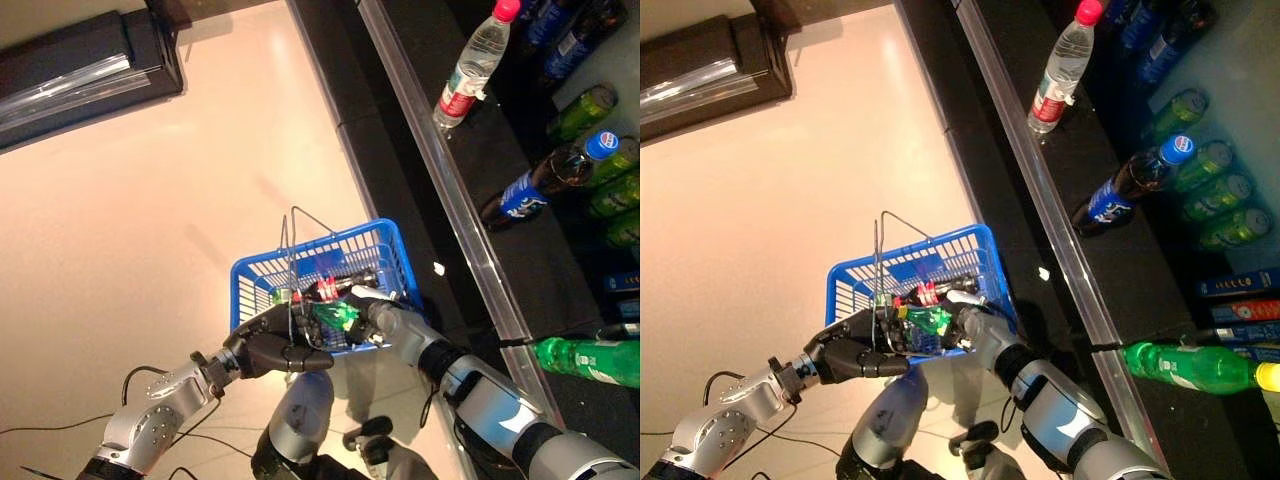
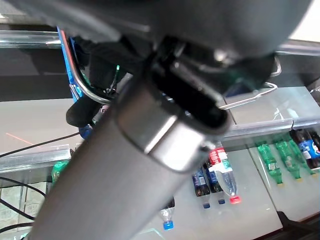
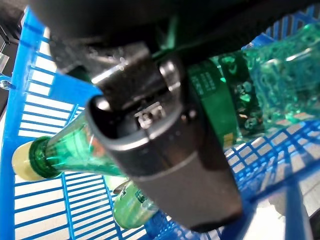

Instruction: Pick up the drink and place into the basket.

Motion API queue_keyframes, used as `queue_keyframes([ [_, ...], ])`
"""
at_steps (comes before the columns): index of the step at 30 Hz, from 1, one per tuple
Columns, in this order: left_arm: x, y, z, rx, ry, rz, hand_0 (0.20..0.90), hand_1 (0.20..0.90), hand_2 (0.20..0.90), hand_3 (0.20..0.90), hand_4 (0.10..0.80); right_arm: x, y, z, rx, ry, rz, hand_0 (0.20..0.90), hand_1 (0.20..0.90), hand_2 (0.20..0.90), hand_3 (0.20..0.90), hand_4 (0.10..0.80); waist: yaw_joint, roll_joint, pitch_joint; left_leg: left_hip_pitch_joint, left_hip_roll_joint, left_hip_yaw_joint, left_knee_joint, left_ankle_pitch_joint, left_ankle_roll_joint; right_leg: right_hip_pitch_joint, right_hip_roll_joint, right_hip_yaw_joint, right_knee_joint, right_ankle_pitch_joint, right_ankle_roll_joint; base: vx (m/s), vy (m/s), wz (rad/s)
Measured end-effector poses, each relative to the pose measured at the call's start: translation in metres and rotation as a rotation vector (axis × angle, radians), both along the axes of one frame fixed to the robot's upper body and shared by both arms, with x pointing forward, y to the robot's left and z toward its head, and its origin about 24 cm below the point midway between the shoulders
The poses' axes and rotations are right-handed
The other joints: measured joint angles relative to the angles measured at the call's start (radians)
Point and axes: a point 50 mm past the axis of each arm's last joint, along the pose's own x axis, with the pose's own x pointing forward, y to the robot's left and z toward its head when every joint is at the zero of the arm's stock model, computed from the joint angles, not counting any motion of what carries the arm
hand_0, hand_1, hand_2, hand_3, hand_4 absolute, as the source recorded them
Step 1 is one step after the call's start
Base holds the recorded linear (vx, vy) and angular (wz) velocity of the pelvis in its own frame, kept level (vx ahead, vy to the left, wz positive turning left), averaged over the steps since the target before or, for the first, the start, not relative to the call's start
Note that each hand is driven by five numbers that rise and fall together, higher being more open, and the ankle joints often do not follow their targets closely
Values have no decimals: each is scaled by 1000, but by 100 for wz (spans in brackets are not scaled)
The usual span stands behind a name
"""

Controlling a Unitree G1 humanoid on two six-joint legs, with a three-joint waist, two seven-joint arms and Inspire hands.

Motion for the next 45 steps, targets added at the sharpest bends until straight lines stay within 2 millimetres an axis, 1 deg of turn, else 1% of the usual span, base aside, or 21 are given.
queue_keyframes([
  [4,1,-2,1,10,7,8,300,300,300,200,100,0,-3,-2,4,-14,-25,900,900,900,900,800,-3,-1,1,0,1,1,1,0,0,-1,1,2,1,0,0,0,0,0],
  [9,4,0,1,29,19,36,300,300,300,200,100,1,-11,0,74,-38,-106,900,900,900,900,800,-6,-14,7,0,4,3,1,0,0,-2,3,4,0,1,-1,0,0,0],
  [11,5,2,1,42,23,59,300,300,300,200,100,1,-4,7,153,-72,-99,900,900,900,900,800,-12,-27,13,-3,9,6,1,0,0,-5,8,5,-3,2,-3,0,0,0],
  [14,5,6,2,37,27,89,300,300,300,200,100,0,0,17,217,-118,-86,900,900,900,900,800,-26,-36,17,-11,13,8,3,0,-1,-9,13,6,-11,7,-6,0,0,0],
  [15,5,8,3,35,27,98,300,300,300,200,100,-1,1,20,233,-130,-75,900,900,900,900,800,-27,-38,17,-11,13,9,3,0,-1,-9,14,7,-13,9,-6,3,-14,-7],
  [16,6,11,4,36,25,114,300,300,300,200,100,-5,4,26,269,-155,-52,900,900,900,900,800,-36,-43,19,-11,19,27,7,0,-1,-8,18,10,-18,13,-6,0,-20,-6],
  [18,6,14,5,22,24,131,300,300,300,200,100,-14,2,36,323,-189,-27,900,900,900,900,800,-42,-47,21,-18,23,37,14,0,-1,-8,23,10,-23,18,-9,3,-33,-4],
  [20,4,18,5,21,25,148,300,300,300,200,100,-18,3,42,373,-205,-22,900,900,900,900,800,-55,-53,22,-18,30,47,16,0,-1,-7,29,14,-28,22,-12,20,-30,-7],
  [22,0,26,3,25,34,183,300,300,300,200,100,-26,6,48,476,-226,-36,900,900,900,900,800,-79,-73,23,-17,40,61,18,0,-1,-9,39,26,-34,29,-16,46,-26,-14],
  [24,0,32,1,27,39,206,300,300,300,200,100,-28,0,50,511,-236,-59,900,900,900,900,800,-85,-85,22,-17,45,70,20,-1,-2,-14,42,36,-34,32,-19,40,-14,-15],
  [27,0,35,-2,22,41,231,300,300,300,200,100,-38,-7,60,559,-254,-36,900,900,900,900,800,-101,-89,23,-26,52,84,33,-3,-3,-18,48,41,-36,38,-22,19,2,-6],
  [28,0,38,-4,19,42,251,300,300,300,200,100,-42,-10,66,582,-269,-27,900,900,900,900,800,-111,-91,23,-28,54,85,35,-3,-3,-18,49,40,-37,39,-23,31,19,-1],
  [32,-5,47,-14,-24,72,330,300,300,300,200,100,-46,-22,85,660,-321,-11,900,900,900,900,800,-144,-96,23,-28,57,87,39,-4,-4,-19,54,45,-39,42,-26,24,9,-2],
  [34,-5,49,-19,-51,84,367,300,300,300,200,100,-50,-29,93,665,-335,23,900,900,900,900,800,-146,-96,22,-29,60,88,40,-5,-5,-19,57,47,-44,44,-27,42,3,-4],
  [36,-7,51,-25,-73,101,401,300,300,300,200,100,-52,-30,95,710,-321,33,900,900,900,900,800,-147,-98,23,-29,61,89,40,-6,-6,-18,61,49,-51,47,-27,38,-6,-4],
  [38,-9,54,-30,-78,123,435,300,300,300,200,100,-54,-29,96,768,-295,41,900,900,900,900,800,-147,-99,23,-29,62,89,39,-7,-6,-18,63,49,-55,48,-27,46,-19,-2],
  [40,-12,57,-37,-83,140,469,300,300,300,200,100,-63,-28,94,893,-244,35,900,900,900,900,800,-147,-103,22,-26,65,102,34,-8,-5,-16,63,57,-62,49,-25,46,-15,-4],
  [42,-18,61,-45,-88,153,510,300,300,300,200,100,-74,-25,89,1016,-189,41,900,900,900,900,800,-161,-111,22,-21,65,117,34,-9,-3,-12,65,78,-71,52,-22,21,6,-9],
  [44,-23,69,-56,-69,172,563,300,300,300,200,100,-84,-19,80,1142,-104,25,900,900,900,900,800,-180,-122,20,5,69,140,29,-11,0,6,71,118,-90,60,-19,11,36,-21],
  [45,-26,73,-61,-62,188,586,300,300,300,200,100,-88,-18,77,1176,-75,23,900,900,900,900,800,-190,-125,19,15,70,145,26,-12,1,18,73,122,-100,66,-18,5,57,-22],
])
